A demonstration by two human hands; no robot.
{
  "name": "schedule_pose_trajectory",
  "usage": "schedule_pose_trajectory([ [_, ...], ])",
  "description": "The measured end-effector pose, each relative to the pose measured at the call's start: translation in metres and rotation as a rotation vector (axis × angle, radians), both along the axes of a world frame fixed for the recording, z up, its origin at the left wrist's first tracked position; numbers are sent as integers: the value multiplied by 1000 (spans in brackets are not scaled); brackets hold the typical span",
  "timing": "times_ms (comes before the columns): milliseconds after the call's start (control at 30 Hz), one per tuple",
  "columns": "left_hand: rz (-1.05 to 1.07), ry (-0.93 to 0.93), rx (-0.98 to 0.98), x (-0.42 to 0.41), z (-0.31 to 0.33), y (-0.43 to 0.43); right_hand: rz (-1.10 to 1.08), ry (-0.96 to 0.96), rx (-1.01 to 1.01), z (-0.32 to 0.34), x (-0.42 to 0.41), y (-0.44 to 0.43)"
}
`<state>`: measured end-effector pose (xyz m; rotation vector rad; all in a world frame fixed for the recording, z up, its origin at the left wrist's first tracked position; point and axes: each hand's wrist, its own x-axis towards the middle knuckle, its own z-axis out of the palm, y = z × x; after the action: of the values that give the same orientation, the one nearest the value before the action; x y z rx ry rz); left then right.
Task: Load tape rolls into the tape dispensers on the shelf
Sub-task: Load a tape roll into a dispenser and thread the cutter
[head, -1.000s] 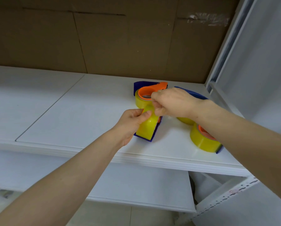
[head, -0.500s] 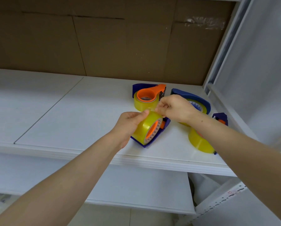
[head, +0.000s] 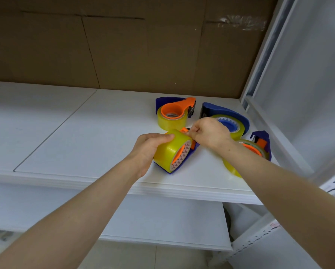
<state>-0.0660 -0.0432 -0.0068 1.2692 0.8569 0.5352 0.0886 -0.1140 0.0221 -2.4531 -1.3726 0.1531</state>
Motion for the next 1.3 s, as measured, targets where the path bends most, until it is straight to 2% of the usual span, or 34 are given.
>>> schedule_pose_trajectory([
  [133,85,12,-9,0,-3,-1,-27,11,24,3,4,-2],
  [267,41,-14,4,0,-3,-2,-44,203,62,0,9,-4],
  [367,4,-32,6,-1,-5,2,-82,275,67,-3,10,-5],
  [600,96,-45,14,4,-9,0,-163,287,66,-8,13,0],
  [733,120,8,58,9,-5,-3,-187,338,33,-11,18,2],
  [967,99,44,96,13,-1,-2,-181,399,-70,-14,25,6],
  [1100,132,54,125,16,0,-3,-207,519,-90,-18,29,4],
  [1300,79,68,137,19,3,-3,-237,507,-103,-23,31,8],
])
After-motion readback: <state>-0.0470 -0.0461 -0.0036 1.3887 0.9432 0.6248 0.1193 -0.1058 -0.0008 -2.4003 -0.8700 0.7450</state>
